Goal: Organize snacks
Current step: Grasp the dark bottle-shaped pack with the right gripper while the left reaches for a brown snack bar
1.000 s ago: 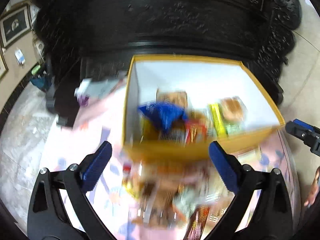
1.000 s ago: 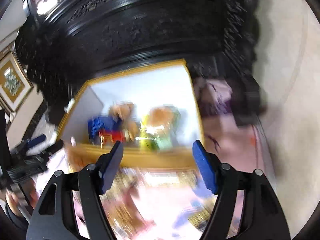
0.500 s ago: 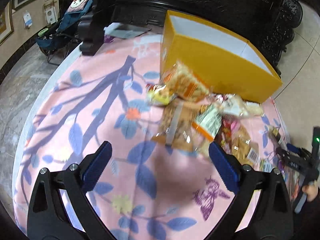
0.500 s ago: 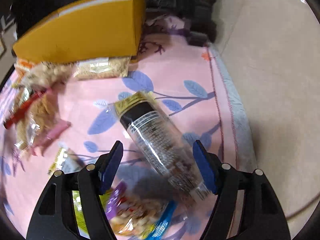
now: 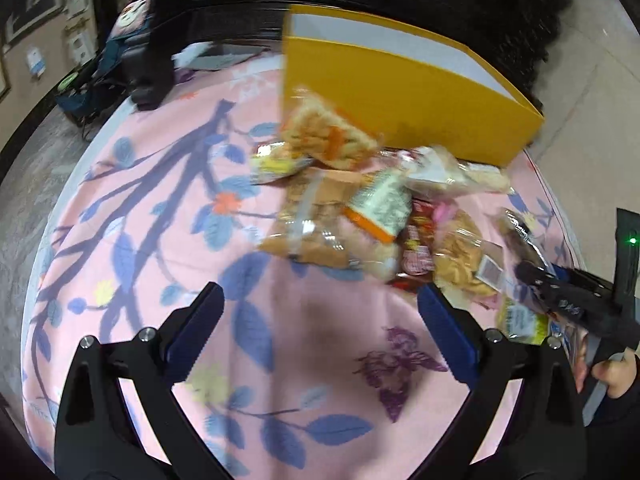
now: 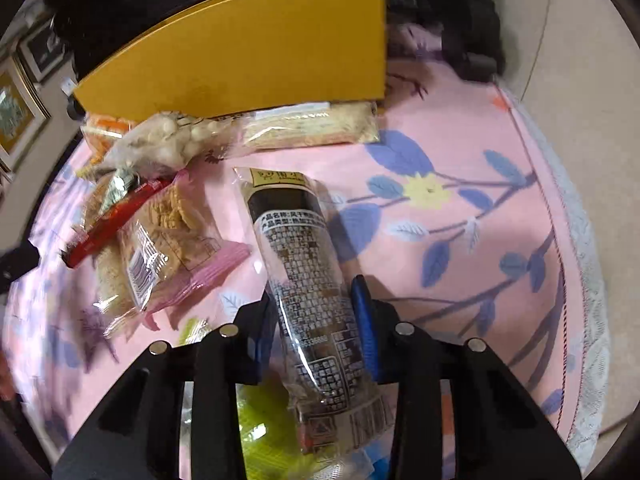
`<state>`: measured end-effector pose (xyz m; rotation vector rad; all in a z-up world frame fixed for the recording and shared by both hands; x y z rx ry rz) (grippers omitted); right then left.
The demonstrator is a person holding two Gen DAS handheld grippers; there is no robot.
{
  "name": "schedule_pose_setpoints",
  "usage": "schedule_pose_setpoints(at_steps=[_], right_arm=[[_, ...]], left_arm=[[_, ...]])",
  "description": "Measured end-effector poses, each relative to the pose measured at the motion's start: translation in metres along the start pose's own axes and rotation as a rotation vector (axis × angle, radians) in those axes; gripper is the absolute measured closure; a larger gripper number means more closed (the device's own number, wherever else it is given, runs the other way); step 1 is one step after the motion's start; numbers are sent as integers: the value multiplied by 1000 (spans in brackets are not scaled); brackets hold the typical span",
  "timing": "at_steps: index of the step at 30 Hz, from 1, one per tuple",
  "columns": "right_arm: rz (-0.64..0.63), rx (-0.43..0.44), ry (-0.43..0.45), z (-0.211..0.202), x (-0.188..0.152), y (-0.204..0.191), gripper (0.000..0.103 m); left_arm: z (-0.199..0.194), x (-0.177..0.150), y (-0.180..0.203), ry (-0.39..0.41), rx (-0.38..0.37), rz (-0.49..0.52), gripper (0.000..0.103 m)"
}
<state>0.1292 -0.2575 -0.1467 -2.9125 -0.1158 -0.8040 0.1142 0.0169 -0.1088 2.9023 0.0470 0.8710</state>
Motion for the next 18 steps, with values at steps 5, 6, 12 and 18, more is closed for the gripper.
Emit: schedule_pose_setpoints(at_steps=[5,6,12,18], right_arm=[[51,53,14,-5,-2,8,64],[57,63,15,1,2,13,64],[57,73,20,1,0,13,64],[73,95,29,-1,-3,15,63]], left_arm=[[26,11,40,-24,41,119,4],[30,12,44,-23,45,131,4],[59,14,58,-69,16,130,45],[65,17,54,-87,6,110,44]])
Point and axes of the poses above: each gripper's, at about its wrist camera, not at the fingertips, and z roughly the way its jaws point, y to its right, x to its top, the point moved 1 cm from there along z, roughly the way its jaws point, and after that the axes turned 1 degree about x, right-handed, at the moved point
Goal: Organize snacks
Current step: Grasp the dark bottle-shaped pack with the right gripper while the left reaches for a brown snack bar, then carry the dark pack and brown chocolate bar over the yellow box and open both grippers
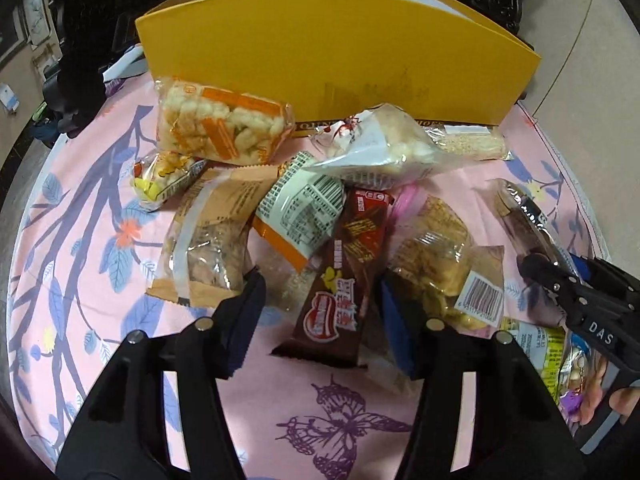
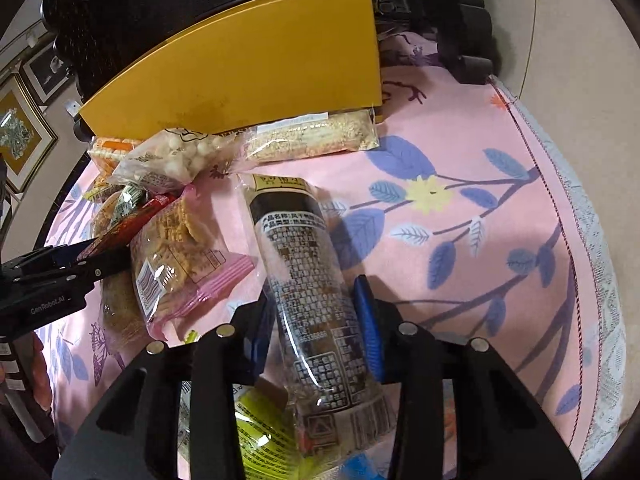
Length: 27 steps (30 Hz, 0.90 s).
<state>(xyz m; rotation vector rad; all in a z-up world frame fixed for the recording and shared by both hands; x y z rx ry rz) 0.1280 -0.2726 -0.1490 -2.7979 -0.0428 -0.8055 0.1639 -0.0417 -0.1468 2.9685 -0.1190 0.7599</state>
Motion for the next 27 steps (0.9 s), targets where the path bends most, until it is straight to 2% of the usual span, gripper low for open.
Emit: schedule_pose_setpoints(at_steps=[3,7,10,12,17,27], right_arm=[[8,11,1,0,0,2,62],[11,11,2,0,1,2,63],[11,-3,4,-2,0,-1,66],[25,18,0,-5,-2,-3,69],[14,19,36,-28,-4,-19,71],[-39,30,113,-73,-4,-58,71]], left_arm=[[7,7,1,-2,-4,-9,44],[10,11,7,3,-59,-17,78],[4,4,11,16,-62,-12,79],[-4,-4,8,20,-84,-31,79],[-28,-19,2,43,-121,-63,79],[-101,-38,-6,171,-154,-62,79]])
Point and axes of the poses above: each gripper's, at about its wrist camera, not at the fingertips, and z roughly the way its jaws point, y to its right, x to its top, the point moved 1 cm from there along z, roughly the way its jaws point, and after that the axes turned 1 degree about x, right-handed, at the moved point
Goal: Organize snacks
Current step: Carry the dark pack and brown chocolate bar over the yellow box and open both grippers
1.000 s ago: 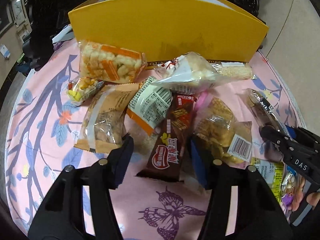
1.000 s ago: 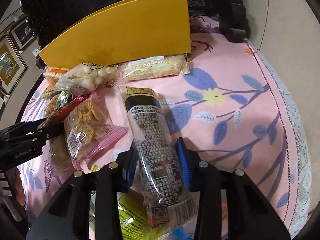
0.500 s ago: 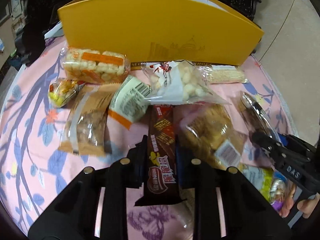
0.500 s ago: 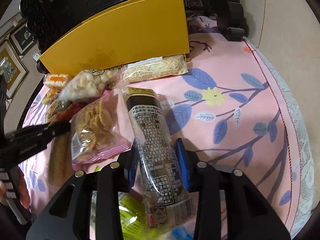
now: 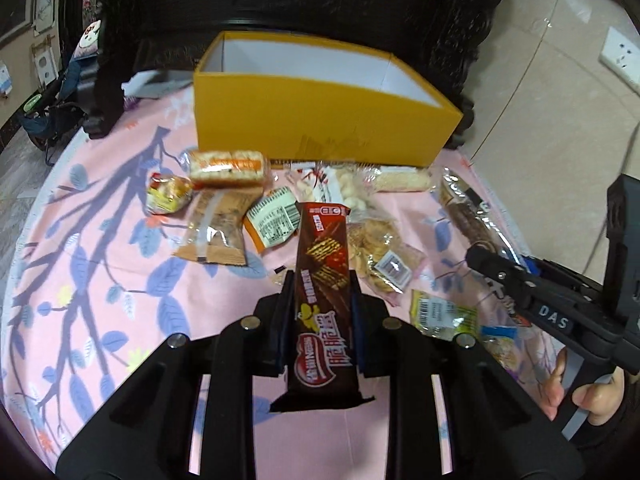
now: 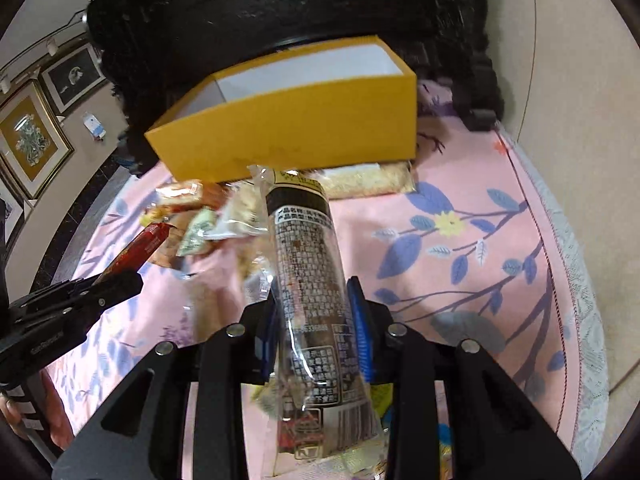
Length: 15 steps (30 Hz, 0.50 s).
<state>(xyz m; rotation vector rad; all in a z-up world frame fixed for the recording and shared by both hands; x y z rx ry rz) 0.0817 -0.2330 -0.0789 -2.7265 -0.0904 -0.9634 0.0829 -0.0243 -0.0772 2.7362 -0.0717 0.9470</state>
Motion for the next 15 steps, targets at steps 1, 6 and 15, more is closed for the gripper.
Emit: schedule_pose_setpoints(at_steps=[1,6,15], right_arm=[[-5,1,4,-2,1,-4,71],[-31,-2,15,-10,5,-20,71],[-81,-8,31,-9,61,-34,71]], left_arm=[[-7,0,0,11,-1,0,79],[-22,2,-1,32,1,2,79],[-19,55,-7,49,29,26,79]])
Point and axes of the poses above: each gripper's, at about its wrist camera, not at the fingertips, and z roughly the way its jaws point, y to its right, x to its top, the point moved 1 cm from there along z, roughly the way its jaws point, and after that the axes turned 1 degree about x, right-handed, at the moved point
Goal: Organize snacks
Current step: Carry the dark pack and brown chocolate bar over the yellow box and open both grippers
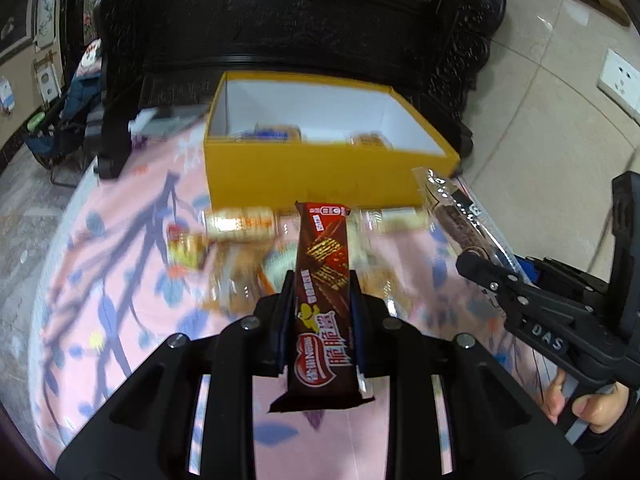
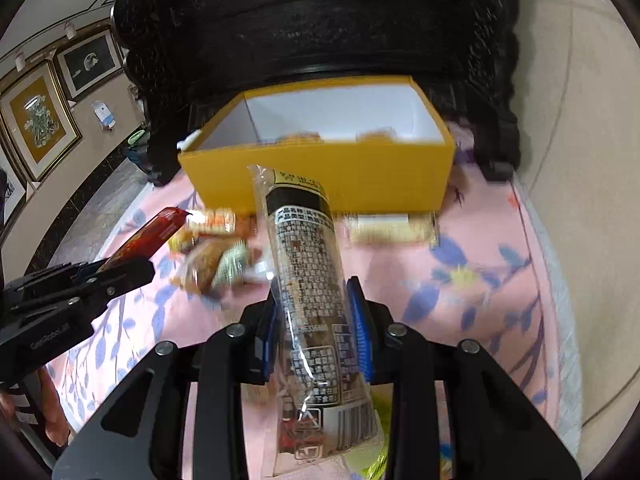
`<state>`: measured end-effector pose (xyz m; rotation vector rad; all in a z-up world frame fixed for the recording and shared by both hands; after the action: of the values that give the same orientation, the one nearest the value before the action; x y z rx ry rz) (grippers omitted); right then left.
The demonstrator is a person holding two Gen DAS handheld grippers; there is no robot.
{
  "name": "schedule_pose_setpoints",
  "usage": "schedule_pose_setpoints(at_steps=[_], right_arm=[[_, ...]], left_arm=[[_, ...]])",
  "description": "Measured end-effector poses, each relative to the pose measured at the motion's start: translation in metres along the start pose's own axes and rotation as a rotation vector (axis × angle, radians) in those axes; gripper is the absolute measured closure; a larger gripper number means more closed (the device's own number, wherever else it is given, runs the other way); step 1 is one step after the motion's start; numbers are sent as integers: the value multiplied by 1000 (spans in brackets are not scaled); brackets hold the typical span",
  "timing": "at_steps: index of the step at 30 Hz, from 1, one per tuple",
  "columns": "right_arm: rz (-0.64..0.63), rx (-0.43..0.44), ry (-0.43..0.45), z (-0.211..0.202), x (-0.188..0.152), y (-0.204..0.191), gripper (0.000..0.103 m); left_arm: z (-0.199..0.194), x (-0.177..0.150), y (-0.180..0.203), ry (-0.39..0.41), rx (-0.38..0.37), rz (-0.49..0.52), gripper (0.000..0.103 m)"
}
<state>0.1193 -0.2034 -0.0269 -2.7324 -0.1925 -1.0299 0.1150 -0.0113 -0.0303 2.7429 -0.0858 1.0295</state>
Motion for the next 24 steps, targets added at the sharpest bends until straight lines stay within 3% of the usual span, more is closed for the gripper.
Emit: schedule_pose_setpoints(at_steps=[9,13,16,18,19,20,24], right_arm=[[52,-31,13,46,106,18,71],[82,-35,-3,73,135,28,71],[86,-24,43,85,154,32,69],[73,-66,77,91,166,34,57],[69,-93,65,95,170,36,52],[70,-101,52,96,171,39,43],[80,-87,35,79,156,50,39]], left_arm=[[60,113,-9,2,67,-31,79],[86,140,-17,-14,94,-45,79],[100,154,-22,-23,97,-51,79],[109,161,-27,-41,100,-61,59],[111,162,-29,-43,108,-67,22],[108,161,-34,-18,126,-82,9],[93,149,-44,15,137,-82,9]])
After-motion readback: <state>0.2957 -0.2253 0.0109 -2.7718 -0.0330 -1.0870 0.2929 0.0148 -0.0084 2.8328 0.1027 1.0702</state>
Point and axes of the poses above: each gripper's, at about its wrist camera, not at the fingertips, and z roughly the way its jaws point, y to its right, x to its top, the point moved 1 cm from there along z, roughly the way its jaws point, and after that the axes turned 1 degree about x, right-handed, at the moved point
